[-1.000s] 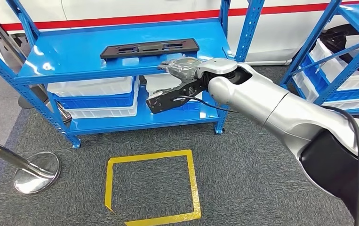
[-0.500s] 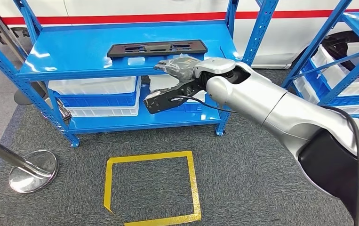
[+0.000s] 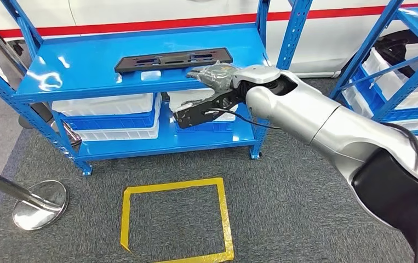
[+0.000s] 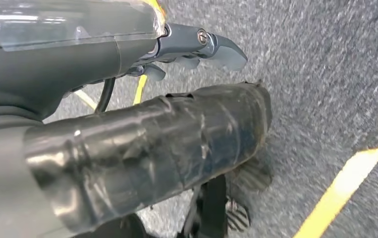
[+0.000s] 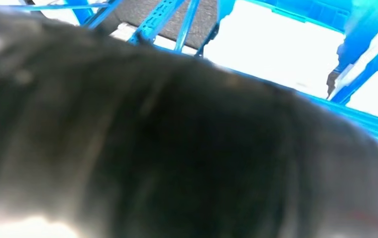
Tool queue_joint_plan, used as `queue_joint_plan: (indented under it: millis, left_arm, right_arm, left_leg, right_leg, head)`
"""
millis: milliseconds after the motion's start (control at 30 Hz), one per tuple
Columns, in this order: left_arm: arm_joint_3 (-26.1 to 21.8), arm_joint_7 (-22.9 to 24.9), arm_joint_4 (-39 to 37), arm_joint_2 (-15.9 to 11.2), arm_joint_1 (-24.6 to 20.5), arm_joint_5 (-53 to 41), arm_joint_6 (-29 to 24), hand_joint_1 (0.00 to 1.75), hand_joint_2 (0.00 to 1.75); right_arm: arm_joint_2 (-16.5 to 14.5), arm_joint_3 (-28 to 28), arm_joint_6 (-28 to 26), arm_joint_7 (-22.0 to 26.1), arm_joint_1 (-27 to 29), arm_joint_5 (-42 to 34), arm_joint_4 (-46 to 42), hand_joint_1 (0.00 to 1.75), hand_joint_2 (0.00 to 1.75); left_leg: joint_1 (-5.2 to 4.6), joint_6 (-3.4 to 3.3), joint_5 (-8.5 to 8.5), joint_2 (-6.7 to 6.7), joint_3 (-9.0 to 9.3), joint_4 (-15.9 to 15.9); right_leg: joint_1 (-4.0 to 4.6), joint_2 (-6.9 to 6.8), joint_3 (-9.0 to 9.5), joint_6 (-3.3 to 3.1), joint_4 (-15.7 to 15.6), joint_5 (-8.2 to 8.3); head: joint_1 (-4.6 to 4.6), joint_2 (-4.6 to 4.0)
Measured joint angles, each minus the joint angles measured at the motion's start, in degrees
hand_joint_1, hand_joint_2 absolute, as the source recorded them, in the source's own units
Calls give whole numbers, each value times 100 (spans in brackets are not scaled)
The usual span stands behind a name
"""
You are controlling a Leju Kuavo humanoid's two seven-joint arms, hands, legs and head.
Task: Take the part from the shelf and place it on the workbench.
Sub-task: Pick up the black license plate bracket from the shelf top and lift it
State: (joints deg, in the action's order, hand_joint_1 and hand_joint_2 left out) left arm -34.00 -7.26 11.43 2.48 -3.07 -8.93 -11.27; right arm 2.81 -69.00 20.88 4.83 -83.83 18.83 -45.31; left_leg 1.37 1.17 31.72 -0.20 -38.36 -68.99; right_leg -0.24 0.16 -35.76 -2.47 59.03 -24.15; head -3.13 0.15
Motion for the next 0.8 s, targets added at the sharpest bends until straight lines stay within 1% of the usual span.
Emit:
queue_joint_plan:
  millis: [33, 67, 100, 133, 167, 200, 233, 267, 300, 367, 400, 433, 467, 500, 533, 567, 600, 633, 667, 700, 733, 767, 800]
  left_arm:
    - [12, 4, 0, 19, 0, -34, -26, 0, 0]
    - [21, 11, 0, 35, 2, -51, -38, 0, 0]
    - [27, 19, 0, 51, 4, -55, -39, 0, 0]
    - [31, 24, 0, 62, 5, -49, -39, 0, 0]
    - [32, 21, 0, 68, 6, -38, -39, 0, 0]
    - [32, 8, 0, 72, 6, -26, -39, 0, 0]
    - [32, -13, 0, 74, 1, -16, -40, 0, 0]
    - [32, -33, 0, 77, -2, -9, -39, 0, 0]
    - [32, -48, 0, 81, -4, -7, -36, 0, 0]
    - [32, -57, 0, 96, -4, -8, -26, 0, 0]
    - [32, -56, 0, 104, -1, -9, -22, 0, 0]
    - [32, -54, 0, 112, -1, -11, -20, 0, 0]
    - [32, -51, 0, 118, 0, -15, -20, 0, 0]
    - [32, -48, 0, 120, -3, -20, -20, 0, 0]
    - [32, -44, 0, 122, -7, -27, -20, 0, 0]
    - [32, -38, 0, 123, -8, -34, -20, 0, 0]
    - [32, -30, 0, 124, -7, -42, -20, 0, 0]
    - [32, -21, 0, 125, -3, -48, -20, 0, 0]
    - [32, -13, 0, 127, 1, -50, -20, 0, 0]
    - [32, -7, 0, 134, 2, -52, -20, 0, 0]
    - [32, -3, 0, 140, -1, -55, -20, 0, 0]
    - [33, 1, 0, 146, -5, -58, -19, 0, 0]
    - [33, 4, 0, 151, -9, -65, -16, 0, 0]
  right_arm:
    - [-1, -1, -2, 0, 8, 1, 0, 0, 0]
    - [-1, -2, -3, 0, 17, 2, 0, 0, 0]
    - [-1, -2, -3, 0, 21, 3, 0, 0, 0]
    - [-1, -3, -3, 0, 21, 3, 0, 0, 0]
    - [-1, -3, -3, -1, 19, 4, 0, 0, 0]
    - [0, -3, -3, -4, 12, 4, 0, 0, 0]
    - [4, -3, -3, -9, 6, 5, 0, 0, 0]
    - [10, -2, -4, -14, 2, 5, -1, 0, 0]
    - [19, -2, -4, -18, -3, 5, -1, 0, 0]
    - [41, -2, -5, -20, -11, 5, -3, 0, 0]
    - [58, -2, -4, -20, -22, 5, -4, 0, 0]
    - [75, -1, -2, -20, -36, 5, -5, 0, 0]
    - [92, -1, 0, -20, -45, 5, -6, 0, 0]
    - [103, -1, 5, -20, -48, 5, -7, 0, 0]
    - [111, -1, 10, -20, -40, 5, -7, 0, 0]
    - [117, -2, 15, -20, -27, 4, -7, 0, 0]
    - [122, -2, 20, -20, -16, 2, -7, 0, 0]
    - [124, -2, 22, -20, -12, 1, -9, 0, 0]
    - [124, -2, 23, -20, -14, -1, -11, 0, 0]
    - [125, -2, 23, -20, -19, -1, -13, 0, 0]
    - [123, -2, 24, -20, -26, -1, -16, 0, 0]
    - [122, -2, 25, -20, -29, -2, -20, 0, 0]
    - [120, -2, 26, -20, -29, -3, -25, 0, 0]
  left_leg:
    - [2, 15, 114, 0, -200, -353]
    - [3, 25, 124, 1, -334, -553]
    - [4, 30, 20, 1, -367, -541]
    - [6, 29, -181, 3, -283, -303]
    - [7, 22, -424, 5, -122, 80]
    - [-2, 11, -595, 5, 55, 456]
    - [-11, -13, -690, 3, 193, 747]
    - [-21, -37, -714, 0, 269, 914]
    - [-35, -65, -682, -6, 294, 964]
    - [-19, -130, -683, -8, 313, 1007]
    - [-7, -165, -685, -5, 335, 1027]
    - [6, -202, -688, -1, 356, 1048]
    - [8, -231, -682, 3, 373, 1060]
    - [6, -256, -673, 3, 382, 1062]
    - [4, -272, -663, 3, 389, 1061]
    - [3, -279, -651, 0, 401, 1060]
    - [3, -280, -635, -3, 418, 1058]
    - [3, -275, -615, -7, 446, 1055]
    - [2, -266, -588, -10, 480, 1053]
    - [-3, -251, -561, -13, 509, 1051]
    - [-11, -229, -536, -16, 527, 1044]
    - [-18, -204, -521, -18, 530, 1042]
    - [-22, -175, -515, -19, 523, 1043]
  right_leg:
    - [2, 2, 6, -9, 3, -10]
    - [5, 5, 14, -14, 6, -22]
    - [4, 8, 26, -13, 12, -36]
    - [3, 12, 45, -4, 20, -56]
    - [2, 15, 66, 11, 32, -82]
    - [13, 18, 78, 36, 52, -111]
    - [23, 22, 79, 60, 71, -134]
    - [34, 24, 75, 86, 83, -148]
    - [43, 25, 70, 109, 83, -151]
    - [42, 21, 72, 157, 82, -169]
    - [37, 17, 50, 186, 146, -220]
    - [31, 15, -26, 216, 318, -320]
    - [17, 14, -166, 243, 607, -463]
    - [7, 12, -356, 268, 980, -618]
    - [-4, 13, -559, 287, 1346, -739]
    - [-15, 12, -712, 300, 1593, -779]
    - [-24, 11, -775, 304, 1644, -711]
    - [-31, 11, -726, 298, 1473, -539]
    - [-34, 10, -588, 280, 1127, -299]
    - [-23, 13, -423, 254, 756, -100]
    - [-7, 12, -266, 228, 423, 28]
    - [12, 11, -168, 204, 216, 71]
    - [32, 14, -128, 186, 137, 41]
  head:
    - [1, -1]
    - [1, 0]
    - [1, 0]
    - [1, -1]
    - [1, 0]
    - [0, 0]
    - [2, 0]
    - [3, 1]
    - [4, 1]
    - [4, 1]
    - [5, 1]
    - [6, 1]
    - [7, 0]
    - [7, 0]
    - [7, 0]
    - [7, 0]
    - [7, 1]
    - [7, 1]
    - [7, 1]
    - [5, 0]
    - [6, 0]
    - [5, 0]
    - [5, 0]
